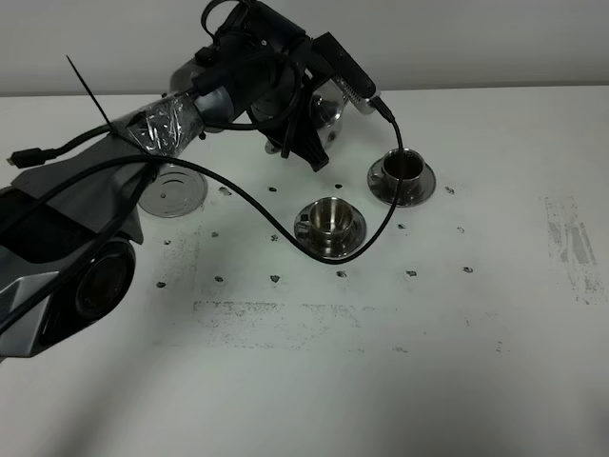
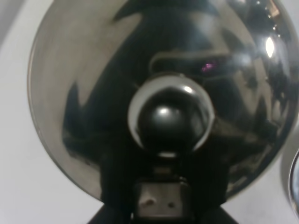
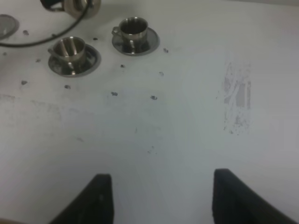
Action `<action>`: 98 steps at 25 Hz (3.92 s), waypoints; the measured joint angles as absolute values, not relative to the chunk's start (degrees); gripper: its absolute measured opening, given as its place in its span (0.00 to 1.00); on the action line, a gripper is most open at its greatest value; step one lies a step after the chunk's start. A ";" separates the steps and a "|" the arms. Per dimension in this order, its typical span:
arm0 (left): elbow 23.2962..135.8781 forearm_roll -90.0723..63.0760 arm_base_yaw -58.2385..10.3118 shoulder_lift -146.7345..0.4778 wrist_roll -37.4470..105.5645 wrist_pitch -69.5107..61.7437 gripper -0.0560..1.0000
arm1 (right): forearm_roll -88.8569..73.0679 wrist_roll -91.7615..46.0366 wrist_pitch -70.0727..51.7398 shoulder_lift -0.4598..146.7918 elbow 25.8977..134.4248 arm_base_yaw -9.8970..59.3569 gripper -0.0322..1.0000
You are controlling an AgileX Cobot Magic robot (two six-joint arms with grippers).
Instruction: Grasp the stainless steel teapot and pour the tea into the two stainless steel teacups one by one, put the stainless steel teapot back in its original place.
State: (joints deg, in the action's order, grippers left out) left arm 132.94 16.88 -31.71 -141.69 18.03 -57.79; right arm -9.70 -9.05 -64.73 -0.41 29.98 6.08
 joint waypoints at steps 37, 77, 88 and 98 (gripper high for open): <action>98.54 18.60 -27.39 -117.98 40.48 -56.02 0.23 | -9.70 -9.05 -64.71 -0.41 29.98 6.08 0.47; 96.99 26.93 -29.31 -120.38 75.45 -40.52 0.23 | -9.70 -9.05 -64.71 -0.41 29.98 6.08 0.47; 96.99 29.25 -31.19 -120.70 75.33 -39.37 0.23 | -9.70 -9.05 -64.71 -0.41 29.98 6.08 0.47; 96.99 32.54 -31.54 -121.65 74.07 -38.41 0.23 | -9.70 -9.05 -64.71 -0.41 29.98 6.08 0.47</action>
